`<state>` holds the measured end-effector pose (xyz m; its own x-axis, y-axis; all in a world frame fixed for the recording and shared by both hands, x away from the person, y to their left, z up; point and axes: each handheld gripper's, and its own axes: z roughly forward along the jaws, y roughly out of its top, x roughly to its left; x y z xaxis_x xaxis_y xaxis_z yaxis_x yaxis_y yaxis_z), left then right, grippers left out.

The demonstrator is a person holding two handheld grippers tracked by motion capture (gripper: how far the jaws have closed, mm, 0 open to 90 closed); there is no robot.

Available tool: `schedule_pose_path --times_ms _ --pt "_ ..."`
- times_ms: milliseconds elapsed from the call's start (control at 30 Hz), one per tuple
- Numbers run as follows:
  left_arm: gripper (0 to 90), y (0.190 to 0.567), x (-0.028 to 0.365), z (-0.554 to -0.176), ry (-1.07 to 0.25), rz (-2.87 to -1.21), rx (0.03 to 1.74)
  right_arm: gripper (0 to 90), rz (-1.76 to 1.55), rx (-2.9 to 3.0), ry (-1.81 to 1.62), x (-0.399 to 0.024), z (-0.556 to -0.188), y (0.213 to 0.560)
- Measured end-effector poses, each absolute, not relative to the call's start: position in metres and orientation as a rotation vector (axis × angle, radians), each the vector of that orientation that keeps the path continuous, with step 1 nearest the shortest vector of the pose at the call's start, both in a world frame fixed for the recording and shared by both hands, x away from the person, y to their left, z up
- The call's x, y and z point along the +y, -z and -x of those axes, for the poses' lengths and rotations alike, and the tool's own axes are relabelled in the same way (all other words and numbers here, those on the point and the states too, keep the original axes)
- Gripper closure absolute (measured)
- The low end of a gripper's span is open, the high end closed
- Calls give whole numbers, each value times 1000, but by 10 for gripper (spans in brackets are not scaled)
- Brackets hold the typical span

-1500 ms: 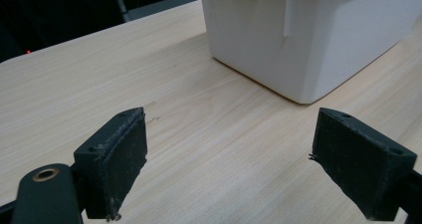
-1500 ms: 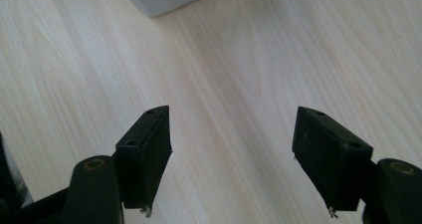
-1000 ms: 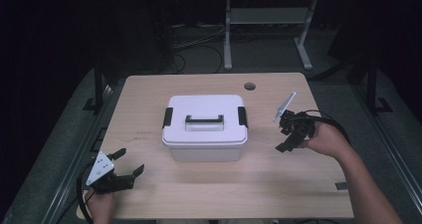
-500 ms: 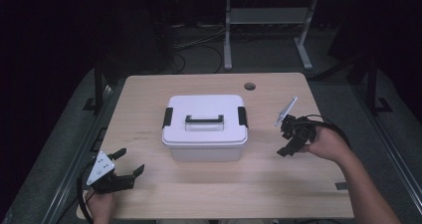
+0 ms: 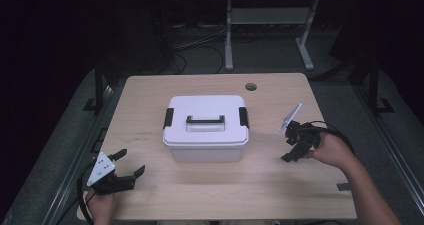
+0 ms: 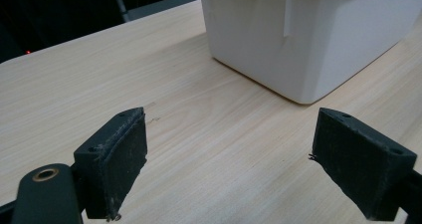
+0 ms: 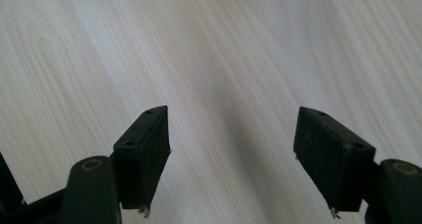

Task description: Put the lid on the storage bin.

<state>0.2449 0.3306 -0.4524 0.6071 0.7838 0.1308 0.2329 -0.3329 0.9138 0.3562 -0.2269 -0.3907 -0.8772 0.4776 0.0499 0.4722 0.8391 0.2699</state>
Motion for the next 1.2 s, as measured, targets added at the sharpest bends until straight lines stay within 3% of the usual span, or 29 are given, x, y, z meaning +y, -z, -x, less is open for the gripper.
schedule_pose_path --times_ms 1200 --pt "135 452 328 -245 -718 -1873 814 286 -862 3002 -473 -253 -337 416"
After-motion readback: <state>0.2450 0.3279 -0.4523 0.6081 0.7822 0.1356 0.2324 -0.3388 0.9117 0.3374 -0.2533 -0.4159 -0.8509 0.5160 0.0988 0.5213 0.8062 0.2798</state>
